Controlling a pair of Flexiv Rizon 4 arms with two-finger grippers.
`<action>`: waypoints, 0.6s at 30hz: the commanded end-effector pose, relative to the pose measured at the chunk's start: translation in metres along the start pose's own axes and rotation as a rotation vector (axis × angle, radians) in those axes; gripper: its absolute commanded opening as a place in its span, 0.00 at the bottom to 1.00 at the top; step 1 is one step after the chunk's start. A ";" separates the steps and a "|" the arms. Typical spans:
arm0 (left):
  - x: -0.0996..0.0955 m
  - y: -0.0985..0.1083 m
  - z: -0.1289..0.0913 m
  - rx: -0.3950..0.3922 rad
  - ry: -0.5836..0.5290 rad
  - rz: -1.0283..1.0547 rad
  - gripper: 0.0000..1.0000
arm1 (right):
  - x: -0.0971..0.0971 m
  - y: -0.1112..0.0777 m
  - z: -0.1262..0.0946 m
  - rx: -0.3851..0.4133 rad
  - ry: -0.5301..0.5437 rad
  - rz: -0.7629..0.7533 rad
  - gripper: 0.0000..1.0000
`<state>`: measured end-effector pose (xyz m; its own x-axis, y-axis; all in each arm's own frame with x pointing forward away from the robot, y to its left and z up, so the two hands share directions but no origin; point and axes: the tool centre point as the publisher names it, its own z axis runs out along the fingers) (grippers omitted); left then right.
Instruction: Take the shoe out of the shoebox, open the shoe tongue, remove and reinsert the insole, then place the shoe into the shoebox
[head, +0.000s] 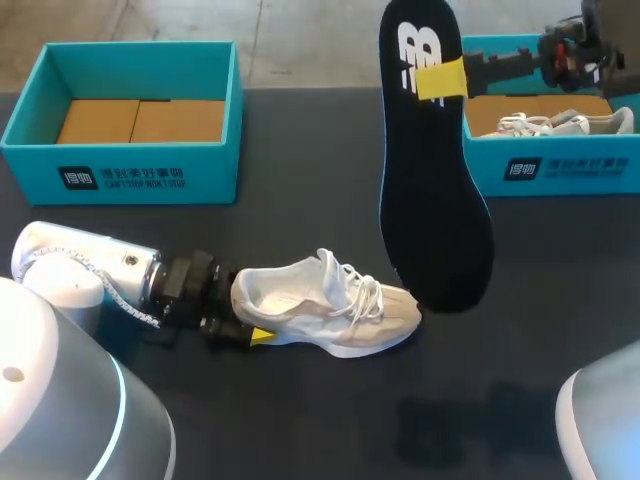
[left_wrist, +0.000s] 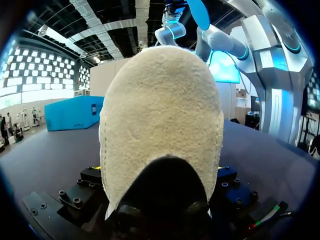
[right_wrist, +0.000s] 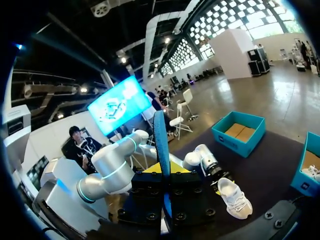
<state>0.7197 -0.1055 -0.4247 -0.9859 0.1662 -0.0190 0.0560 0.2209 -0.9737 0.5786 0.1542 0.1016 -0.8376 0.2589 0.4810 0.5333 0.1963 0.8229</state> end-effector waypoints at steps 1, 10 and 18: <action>-0.004 0.005 -0.001 -0.005 -0.003 0.002 0.00 | -0.006 -0.010 0.003 -0.024 0.020 -0.007 0.00; -0.006 0.005 -0.001 -0.008 -0.002 0.001 0.00 | -0.010 -0.026 0.006 -0.050 0.040 -0.040 0.00; -0.008 0.005 -0.002 -0.008 -0.005 0.002 0.00 | -0.020 -0.034 0.004 -0.067 0.051 -0.020 0.00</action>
<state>0.7230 -0.1047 -0.4246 -0.9865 0.1621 -0.0217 0.0585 0.2258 -0.9724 0.5774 0.1471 0.0716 -0.8559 0.2119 0.4718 0.5069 0.1625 0.8465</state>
